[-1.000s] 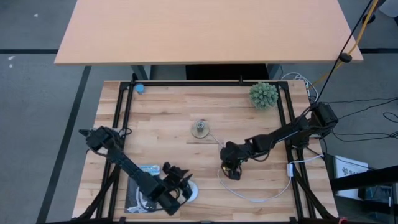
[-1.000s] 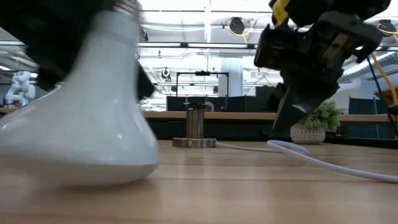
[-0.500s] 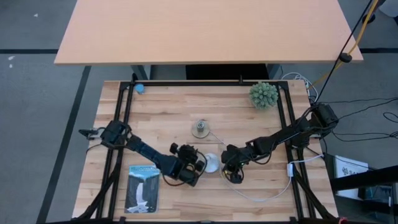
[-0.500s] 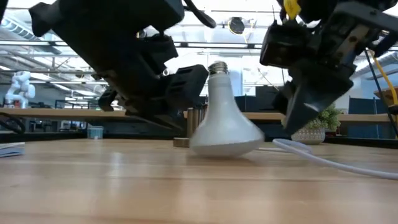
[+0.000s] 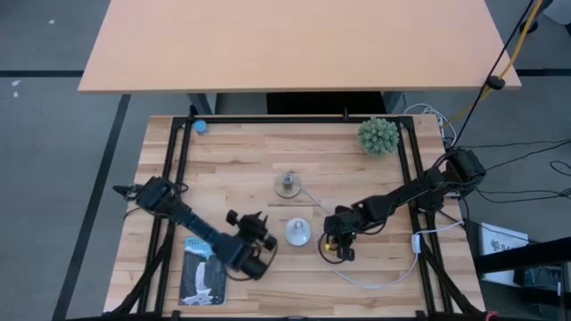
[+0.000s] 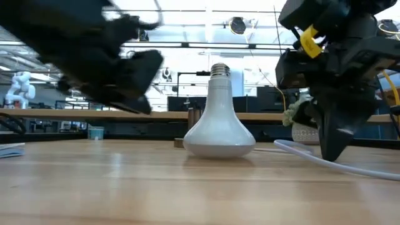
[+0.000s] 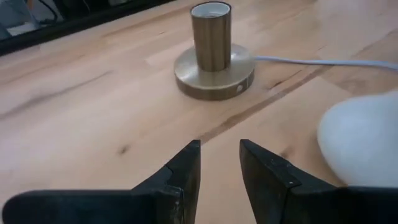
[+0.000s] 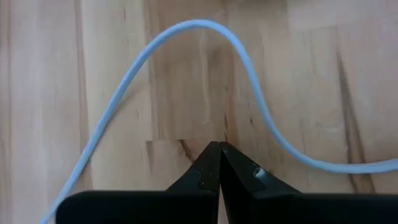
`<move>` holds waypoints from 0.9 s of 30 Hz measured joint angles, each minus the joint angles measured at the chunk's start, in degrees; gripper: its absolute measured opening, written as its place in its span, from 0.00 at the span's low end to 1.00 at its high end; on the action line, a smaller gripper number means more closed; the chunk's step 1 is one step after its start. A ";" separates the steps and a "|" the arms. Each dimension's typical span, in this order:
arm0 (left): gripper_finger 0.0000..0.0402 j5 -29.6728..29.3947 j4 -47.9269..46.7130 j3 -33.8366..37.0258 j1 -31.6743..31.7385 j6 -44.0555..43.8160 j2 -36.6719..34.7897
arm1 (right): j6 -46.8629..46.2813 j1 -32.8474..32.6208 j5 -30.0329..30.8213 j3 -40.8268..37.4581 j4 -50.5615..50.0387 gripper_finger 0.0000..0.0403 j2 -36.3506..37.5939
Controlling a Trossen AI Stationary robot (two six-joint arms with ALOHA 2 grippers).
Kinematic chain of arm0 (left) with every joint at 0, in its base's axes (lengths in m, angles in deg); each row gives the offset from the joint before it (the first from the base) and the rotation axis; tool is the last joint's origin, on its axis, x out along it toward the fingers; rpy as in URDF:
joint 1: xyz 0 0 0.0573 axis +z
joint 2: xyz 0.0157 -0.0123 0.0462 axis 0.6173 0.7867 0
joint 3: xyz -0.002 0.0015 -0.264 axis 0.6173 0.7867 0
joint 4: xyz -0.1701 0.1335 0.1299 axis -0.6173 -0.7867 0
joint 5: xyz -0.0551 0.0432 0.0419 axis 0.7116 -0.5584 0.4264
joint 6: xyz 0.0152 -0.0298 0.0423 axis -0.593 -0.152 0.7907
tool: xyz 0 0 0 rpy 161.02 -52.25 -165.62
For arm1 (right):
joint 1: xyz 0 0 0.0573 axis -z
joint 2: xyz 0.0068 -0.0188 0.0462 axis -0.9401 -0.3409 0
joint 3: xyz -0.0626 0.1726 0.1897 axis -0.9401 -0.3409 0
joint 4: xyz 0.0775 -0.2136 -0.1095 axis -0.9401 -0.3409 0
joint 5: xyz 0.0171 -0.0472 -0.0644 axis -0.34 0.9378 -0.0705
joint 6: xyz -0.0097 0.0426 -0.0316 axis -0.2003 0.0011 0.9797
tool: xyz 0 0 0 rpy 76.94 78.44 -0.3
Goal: Screw lightbulb
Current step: Insert the lightbulb into the lamp
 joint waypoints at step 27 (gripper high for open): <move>0.16 -2.15 23.35 14.63 -3.32 -2.42 0.02 | 29.29 -5.53 18.52 69.36 -53.82 0.06 -28.30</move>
